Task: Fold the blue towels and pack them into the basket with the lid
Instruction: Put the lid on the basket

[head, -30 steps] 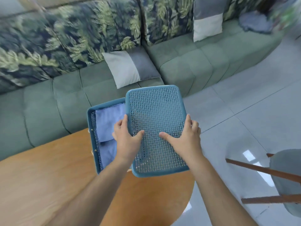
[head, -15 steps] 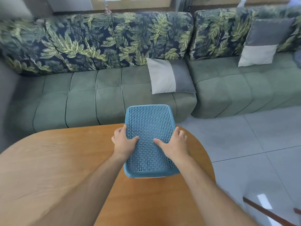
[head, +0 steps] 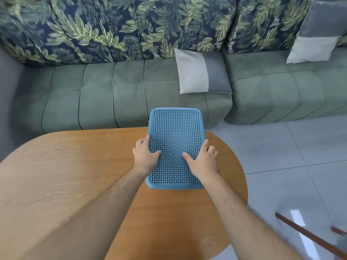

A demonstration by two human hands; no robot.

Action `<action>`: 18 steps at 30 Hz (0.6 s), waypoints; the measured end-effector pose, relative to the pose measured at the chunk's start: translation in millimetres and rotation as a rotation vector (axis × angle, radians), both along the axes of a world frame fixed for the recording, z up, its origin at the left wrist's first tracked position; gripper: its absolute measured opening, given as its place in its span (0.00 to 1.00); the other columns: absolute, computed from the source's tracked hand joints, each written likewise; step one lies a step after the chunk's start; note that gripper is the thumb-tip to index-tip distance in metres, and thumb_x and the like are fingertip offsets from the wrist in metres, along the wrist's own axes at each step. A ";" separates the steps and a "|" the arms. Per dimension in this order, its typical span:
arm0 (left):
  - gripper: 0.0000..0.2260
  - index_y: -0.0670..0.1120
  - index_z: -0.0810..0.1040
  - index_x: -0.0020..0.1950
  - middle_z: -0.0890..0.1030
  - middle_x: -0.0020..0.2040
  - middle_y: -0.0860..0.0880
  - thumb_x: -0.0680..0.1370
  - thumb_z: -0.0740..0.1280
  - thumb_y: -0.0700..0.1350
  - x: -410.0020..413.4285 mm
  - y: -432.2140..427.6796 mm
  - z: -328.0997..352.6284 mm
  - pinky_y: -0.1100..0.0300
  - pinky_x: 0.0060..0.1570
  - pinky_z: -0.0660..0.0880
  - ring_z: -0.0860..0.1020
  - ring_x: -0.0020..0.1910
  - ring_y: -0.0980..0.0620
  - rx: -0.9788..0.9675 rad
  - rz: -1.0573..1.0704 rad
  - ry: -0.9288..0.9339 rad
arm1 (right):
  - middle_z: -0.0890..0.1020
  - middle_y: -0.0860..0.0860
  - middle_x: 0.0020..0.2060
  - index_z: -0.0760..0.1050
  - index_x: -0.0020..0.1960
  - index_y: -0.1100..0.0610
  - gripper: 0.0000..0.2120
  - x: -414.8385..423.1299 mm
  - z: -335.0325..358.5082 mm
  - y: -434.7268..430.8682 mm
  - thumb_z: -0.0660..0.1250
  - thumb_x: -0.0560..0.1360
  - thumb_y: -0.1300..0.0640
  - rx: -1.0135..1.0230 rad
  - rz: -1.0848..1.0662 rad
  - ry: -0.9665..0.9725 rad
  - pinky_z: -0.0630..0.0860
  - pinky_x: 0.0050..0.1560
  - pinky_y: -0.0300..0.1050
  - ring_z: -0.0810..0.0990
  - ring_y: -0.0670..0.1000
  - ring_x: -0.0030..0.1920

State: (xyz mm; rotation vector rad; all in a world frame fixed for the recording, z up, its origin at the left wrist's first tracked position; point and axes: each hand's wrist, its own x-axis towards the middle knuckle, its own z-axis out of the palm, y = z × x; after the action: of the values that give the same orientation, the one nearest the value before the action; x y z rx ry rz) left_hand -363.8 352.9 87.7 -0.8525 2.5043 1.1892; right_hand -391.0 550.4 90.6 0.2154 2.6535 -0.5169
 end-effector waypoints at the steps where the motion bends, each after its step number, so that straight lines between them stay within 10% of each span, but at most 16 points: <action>1: 0.33 0.48 0.60 0.80 0.65 0.72 0.48 0.78 0.70 0.45 4.8 1.0 0.8 0.53 0.70 0.63 0.63 0.68 0.45 0.007 -0.005 0.003 | 0.62 0.57 0.73 0.43 0.82 0.59 0.50 3.3 -0.6 2.2 0.62 0.76 0.31 -0.002 0.002 -0.007 0.68 0.69 0.54 0.61 0.58 0.72; 13: 0.31 0.57 0.58 0.80 0.66 0.63 0.46 0.80 0.69 0.48 79.9 20.4 -2.0 0.52 0.66 0.69 0.67 0.63 0.45 0.029 0.070 -0.076 | 0.68 0.54 0.65 0.49 0.83 0.49 0.35 72.5 -2.1 30.2 0.63 0.82 0.46 -0.237 -0.149 -0.050 0.74 0.59 0.50 0.73 0.55 0.61; 18: 0.29 0.63 0.62 0.77 0.69 0.58 0.46 0.79 0.70 0.50 85.2 16.9 -9.7 0.48 0.57 0.78 0.75 0.54 0.46 0.113 0.183 -0.079 | 0.72 0.55 0.66 0.67 0.73 0.59 0.28 78.2 -8.8 34.3 0.68 0.80 0.46 -0.343 -0.326 -0.052 0.76 0.60 0.51 0.76 0.55 0.63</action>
State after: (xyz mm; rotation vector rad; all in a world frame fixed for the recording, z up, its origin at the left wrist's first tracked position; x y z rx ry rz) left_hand -278.6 369.7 78.1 -1.0950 2.3128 1.3126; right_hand -312.8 584.7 81.8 0.5505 2.4383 -1.0419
